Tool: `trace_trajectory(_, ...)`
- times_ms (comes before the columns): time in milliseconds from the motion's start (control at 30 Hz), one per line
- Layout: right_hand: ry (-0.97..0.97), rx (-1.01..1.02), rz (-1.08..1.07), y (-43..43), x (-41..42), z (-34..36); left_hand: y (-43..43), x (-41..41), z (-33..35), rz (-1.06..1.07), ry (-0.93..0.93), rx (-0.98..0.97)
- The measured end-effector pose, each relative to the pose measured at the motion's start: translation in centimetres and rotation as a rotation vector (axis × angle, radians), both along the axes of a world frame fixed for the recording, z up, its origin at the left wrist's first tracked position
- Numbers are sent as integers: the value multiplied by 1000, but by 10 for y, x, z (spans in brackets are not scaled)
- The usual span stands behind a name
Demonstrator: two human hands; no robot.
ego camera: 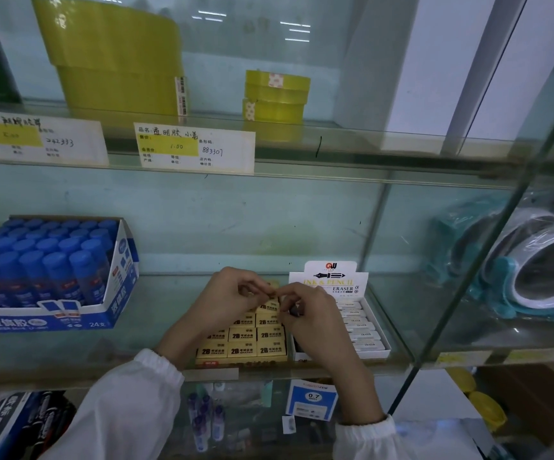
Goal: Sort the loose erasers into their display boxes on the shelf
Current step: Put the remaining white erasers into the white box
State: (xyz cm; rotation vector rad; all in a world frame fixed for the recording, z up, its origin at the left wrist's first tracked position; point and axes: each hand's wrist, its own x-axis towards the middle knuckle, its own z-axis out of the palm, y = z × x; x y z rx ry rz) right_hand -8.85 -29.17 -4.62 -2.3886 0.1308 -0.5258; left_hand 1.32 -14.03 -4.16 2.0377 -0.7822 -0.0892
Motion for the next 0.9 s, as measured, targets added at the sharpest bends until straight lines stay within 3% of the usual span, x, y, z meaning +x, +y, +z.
trace_trajectory(100, -14, -17, -10, 0, 1, 0, -5, -1, 0, 33, -39, -8)
trace_trajectory(233, 6, -76, -20, 2, 0, 1, -3, 3, -3, 68, -218, 119)
trace_trajectory(367, -2, -29, -29, 2, -1, 2, 2, 3, -5, 0, -121, 84)
trace_trajectory(533, 21, -135, -23, 3, 0, 1, 12, 7, -6, -5, -104, 57)
trace_trajectory(733, 14, -138, -35, 4, 1, -1, 24, 1, -6, 111, -423, 156)
trace_trajectory(900, 8, -141, -40, 3, 1, -1, 36, 1, -5, 6, -352, 77)
